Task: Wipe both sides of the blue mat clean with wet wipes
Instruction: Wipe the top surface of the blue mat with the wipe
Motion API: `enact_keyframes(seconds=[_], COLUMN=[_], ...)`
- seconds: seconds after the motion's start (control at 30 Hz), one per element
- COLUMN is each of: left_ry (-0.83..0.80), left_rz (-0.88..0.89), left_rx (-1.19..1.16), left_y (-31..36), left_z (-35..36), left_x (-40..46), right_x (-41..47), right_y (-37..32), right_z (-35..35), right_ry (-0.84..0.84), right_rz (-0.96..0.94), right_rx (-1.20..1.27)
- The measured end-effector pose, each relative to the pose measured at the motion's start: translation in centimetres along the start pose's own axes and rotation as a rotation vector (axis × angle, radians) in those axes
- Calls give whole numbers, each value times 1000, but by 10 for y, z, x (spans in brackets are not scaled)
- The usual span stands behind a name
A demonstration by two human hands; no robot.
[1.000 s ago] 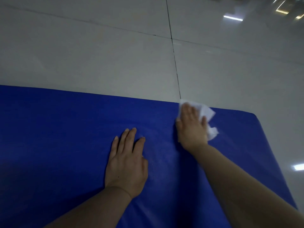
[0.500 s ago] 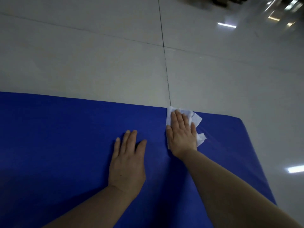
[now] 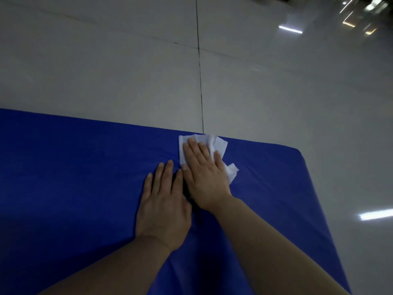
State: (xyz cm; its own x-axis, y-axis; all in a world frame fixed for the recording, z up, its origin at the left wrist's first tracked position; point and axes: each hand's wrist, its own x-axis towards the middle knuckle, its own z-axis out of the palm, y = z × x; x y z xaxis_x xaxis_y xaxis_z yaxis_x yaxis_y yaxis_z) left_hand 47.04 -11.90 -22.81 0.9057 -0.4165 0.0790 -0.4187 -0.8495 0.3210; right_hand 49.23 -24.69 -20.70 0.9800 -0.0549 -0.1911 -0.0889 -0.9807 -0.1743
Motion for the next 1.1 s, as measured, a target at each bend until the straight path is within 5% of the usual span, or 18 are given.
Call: enact_keyframes(seconds=[0.07, 0.23, 0.43, 0.63, 0.83, 1.0, 1.1], left_ry=[1, 18, 17, 14, 20, 14, 25], left_rz=[-2, -1, 3, 4, 7, 9, 9], left_rx=[9, 28, 41, 36, 39, 36, 40], left_y=[0, 0, 0, 0, -1, -1, -2], left_z=[0, 1, 1, 3, 1, 2, 3], left_x=[-1, 1, 2, 3, 3, 3, 3], right_x=[0, 6, -11, -10, -26, -20, -16], right_y=[25, 89, 39, 111, 47, 107, 75], right_z=[-4, -16, -7, -26, -6, -15, -10], right_ry=[12, 41, 24, 3, -30, 18, 2], right_rz=[43, 537, 44, 630, 0, 476, 360], right_rx=[-45, -36, -55, 0, -46, -28, -64])
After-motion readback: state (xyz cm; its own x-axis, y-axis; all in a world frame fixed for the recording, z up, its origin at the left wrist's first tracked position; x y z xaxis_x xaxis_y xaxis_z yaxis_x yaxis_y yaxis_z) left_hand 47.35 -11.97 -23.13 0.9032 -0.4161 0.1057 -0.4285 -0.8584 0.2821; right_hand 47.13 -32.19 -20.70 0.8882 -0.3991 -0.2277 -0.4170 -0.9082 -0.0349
